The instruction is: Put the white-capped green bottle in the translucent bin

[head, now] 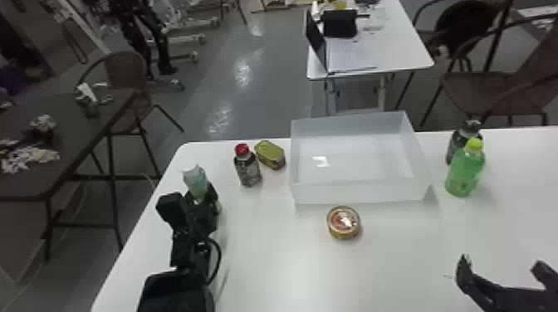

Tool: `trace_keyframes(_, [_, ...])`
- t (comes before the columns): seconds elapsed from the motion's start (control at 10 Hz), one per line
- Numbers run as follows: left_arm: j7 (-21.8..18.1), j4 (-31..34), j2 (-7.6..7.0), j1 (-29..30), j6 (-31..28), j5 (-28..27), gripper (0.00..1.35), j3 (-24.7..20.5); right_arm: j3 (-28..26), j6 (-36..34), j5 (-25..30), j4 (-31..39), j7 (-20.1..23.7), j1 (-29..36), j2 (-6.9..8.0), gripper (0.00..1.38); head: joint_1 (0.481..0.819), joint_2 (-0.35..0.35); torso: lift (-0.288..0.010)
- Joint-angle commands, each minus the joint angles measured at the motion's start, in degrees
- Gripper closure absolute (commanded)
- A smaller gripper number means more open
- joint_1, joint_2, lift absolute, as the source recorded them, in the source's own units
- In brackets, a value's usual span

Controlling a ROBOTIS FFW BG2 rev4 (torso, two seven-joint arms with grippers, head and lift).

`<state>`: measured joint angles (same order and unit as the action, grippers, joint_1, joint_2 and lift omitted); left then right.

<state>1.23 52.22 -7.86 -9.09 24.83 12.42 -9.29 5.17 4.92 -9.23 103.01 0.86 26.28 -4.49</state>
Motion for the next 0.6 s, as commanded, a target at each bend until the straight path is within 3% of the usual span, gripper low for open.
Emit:
trace_keyframes(0.0, [0.0, 0.9, -0.32, -0.2, 2.1, -2.5, 0.83, 1.3, -0.4, 0.0, 0.0, 0.3, 0.1, 0.3, 0.01, 0.06, 0.695, 0.245, -0.072])
trace_keyframes(0.1, [0.3, 8.4, -0.32, 1.4, 0.7, -5.7, 0.83, 2.5, -0.5, 0.0, 0.0, 0.5, 0.2, 0.5, 0.01, 0.07, 0.695, 0.235, -0.072])
trace_keyframes(0.3, [0.4, 24.2, 1.97, 4.3, -2.1, -13.5, 0.83, 4.3, -0.5, 0.0, 0.1, 0.4, 0.2, 0.5, 0.09, 0.07, 0.695, 0.201, -0.072])
trace_keyframes(0.5, [-1.8, 28.3, 3.46, 3.5, -2.3, -11.7, 0.83, 10.0, -0.4, 0.0, 0.2, 0.1, 0.2, 0.3, 0.09, 0.07, 0.695, 0.126, -0.072])
